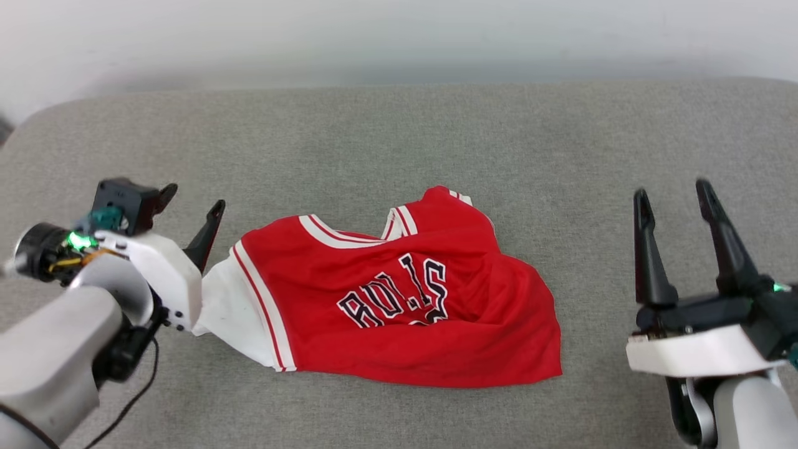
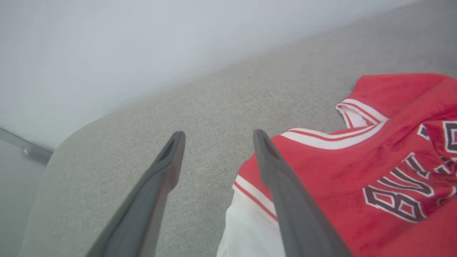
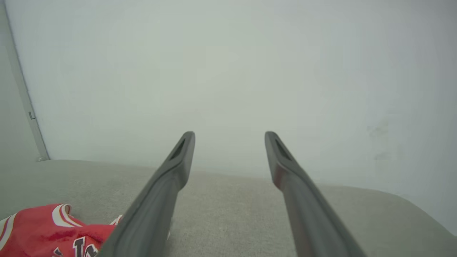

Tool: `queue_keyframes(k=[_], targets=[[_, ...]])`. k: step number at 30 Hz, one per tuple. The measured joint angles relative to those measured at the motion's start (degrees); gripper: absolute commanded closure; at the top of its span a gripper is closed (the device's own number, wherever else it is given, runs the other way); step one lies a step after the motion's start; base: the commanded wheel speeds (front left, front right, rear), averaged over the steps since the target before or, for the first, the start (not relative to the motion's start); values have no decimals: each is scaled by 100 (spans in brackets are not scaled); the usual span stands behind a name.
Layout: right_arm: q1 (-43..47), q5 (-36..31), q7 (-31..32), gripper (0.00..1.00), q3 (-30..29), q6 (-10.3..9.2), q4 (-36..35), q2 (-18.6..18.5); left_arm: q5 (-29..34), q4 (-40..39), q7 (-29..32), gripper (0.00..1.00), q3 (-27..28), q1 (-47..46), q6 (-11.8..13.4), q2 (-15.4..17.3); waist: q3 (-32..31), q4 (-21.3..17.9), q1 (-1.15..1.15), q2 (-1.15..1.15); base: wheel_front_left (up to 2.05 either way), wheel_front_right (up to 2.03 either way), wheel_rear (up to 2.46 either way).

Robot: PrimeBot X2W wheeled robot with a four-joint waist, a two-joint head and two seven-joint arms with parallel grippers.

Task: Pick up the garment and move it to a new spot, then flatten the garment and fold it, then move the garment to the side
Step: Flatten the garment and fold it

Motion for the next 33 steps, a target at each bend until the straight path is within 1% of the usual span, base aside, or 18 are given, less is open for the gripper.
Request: queue_keyframes(k=[2, 4, 7, 9, 12, 15, 19, 23, 26, 29, 31, 33], targets=[[-234, -207, 0, 0, 53, 0, -24, 1, 54, -266, -430, 0, 142, 235, 372, -3, -52, 23, 0, 0, 0, 0, 0], [-492, -305, 0, 0, 156, 0, -37, -42, 108, -560, -645, 0, 331, 475, 775, -33, -94, 39, 0, 0, 0, 0, 0], [-803, -333, -1, 0, 415, 0, 90, -354, 302, -1036, -742, 0, 712, 914, 1385, -97, -159, 58, 0, 0, 0, 0, 0], [-946, -300, 0, 0, 656, 0, 321, -605, 622, -1410, -742, 0, 1151, 1273, 1738, -212, -207, 72, 0, 0, 0, 0, 0], [-1216, -142, 53, 0, 1169, 0, 832, -1025, 1145, -1838, -757, 0, 1747, 1911, 2103, -435, -277, 83, 0, 0, 0, 0, 0], [-1608, 211, 601, 0, 1846, 1, 1150, -1455, 1706, -2083, -757, 0, 2249, 2561, 2352, -654, -328, 89, 0, 0, 0, 0, 0], [-2208, 878, 1695, 0, 2874, 0, 1277, -2097, 2312, -2292, -757, 0, 2826, 3311, 2509, -1081, -340, 107, 0, 0, 0, 0, 0], [-2791, 1750, 2798, 0, 3904, 1, 1225, -2692, 2763, -2406, -758, 0, 3362, 3859, 2524, -1544, -315, 164, 0, 0, 0, 0, 0], [-3180, 2495, 3642, 0, 4671, 1, 1171, -3044, 3006, -2396, -758, 0, 3599, 4169, 2343, -1852, -273, 226, 0, 0, 0, 0, 0], [-3566, 3144, 4419, 0, 5333, 1, 1188, -3305, 3203, -2331, -758, 0, 3839, 4302, 2116, -2098, -197, 292, 0, 0, 0, 0, 0], [-3818, 3499, 4821, 0, 5681, 1, 1274, -3394, 3350, -2301, -758, 0, 3947, 4364, 2001, -2256, -128, 334, 0, 0, 0, 0, 0], [-4017, 3822, 5137, 0, 5990, 1, 1428, -3403, 3486, -2263, -758, 0, 4040, 4381, 1866, -2403, -50, 376, 0, 0, 0, 0, 0]])
